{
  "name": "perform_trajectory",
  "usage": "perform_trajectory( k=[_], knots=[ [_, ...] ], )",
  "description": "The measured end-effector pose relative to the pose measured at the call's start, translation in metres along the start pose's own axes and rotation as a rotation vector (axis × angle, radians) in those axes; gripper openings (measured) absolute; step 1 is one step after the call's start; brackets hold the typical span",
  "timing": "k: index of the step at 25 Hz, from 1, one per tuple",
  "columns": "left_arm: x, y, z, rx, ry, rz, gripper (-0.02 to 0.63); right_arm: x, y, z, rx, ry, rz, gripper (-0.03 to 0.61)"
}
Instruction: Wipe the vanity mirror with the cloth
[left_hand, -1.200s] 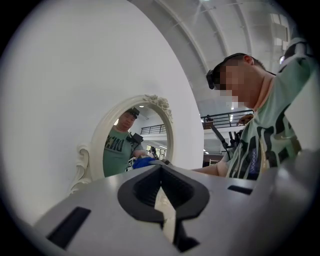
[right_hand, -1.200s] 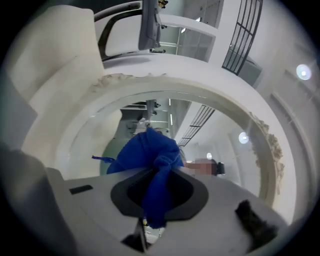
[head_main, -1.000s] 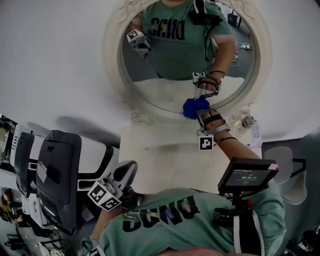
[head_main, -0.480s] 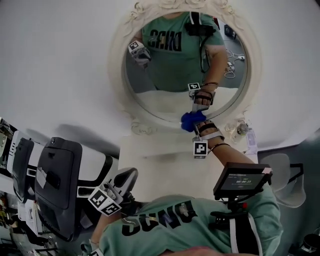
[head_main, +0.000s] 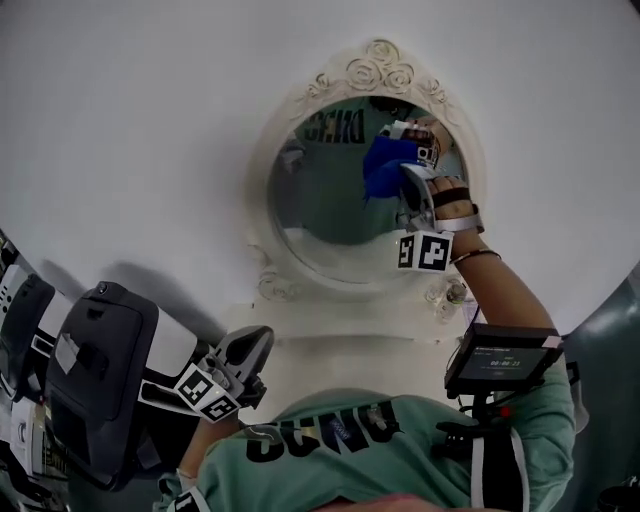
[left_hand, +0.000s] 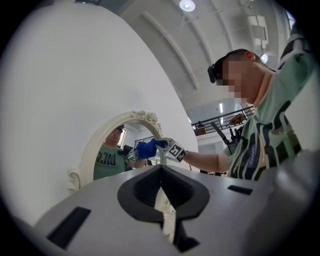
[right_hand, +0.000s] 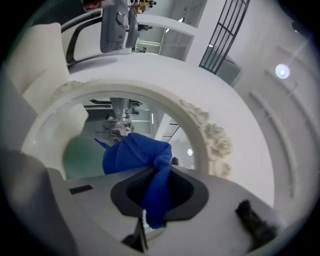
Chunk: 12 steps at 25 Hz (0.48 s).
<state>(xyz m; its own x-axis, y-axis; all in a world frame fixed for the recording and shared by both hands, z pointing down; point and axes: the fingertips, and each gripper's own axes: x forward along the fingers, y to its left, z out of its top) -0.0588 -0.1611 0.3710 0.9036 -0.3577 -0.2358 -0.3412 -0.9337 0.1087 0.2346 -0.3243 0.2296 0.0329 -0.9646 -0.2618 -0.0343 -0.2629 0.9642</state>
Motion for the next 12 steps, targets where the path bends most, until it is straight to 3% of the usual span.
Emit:
perform_trajectory(
  k=[2, 5, 12],
  knots=[
    [0.002, -0.001, 0.003, 0.008, -0.016, -0.006, 0.009, 0.01, -0.052, -0.009, -0.019, 0.033, -0.089, 0.051],
    [0.001, -0.002, 0.007, 0.018, -0.03, -0.01, 0.009, 0.025, -0.092, -0.022, -0.048, 0.084, -0.152, 0.051],
    [-0.007, 0.003, 0.012, 0.019, -0.041, 0.013, 0.009, 0.045, -0.091, -0.025, -0.112, 0.132, -0.181, 0.051]
  ],
)
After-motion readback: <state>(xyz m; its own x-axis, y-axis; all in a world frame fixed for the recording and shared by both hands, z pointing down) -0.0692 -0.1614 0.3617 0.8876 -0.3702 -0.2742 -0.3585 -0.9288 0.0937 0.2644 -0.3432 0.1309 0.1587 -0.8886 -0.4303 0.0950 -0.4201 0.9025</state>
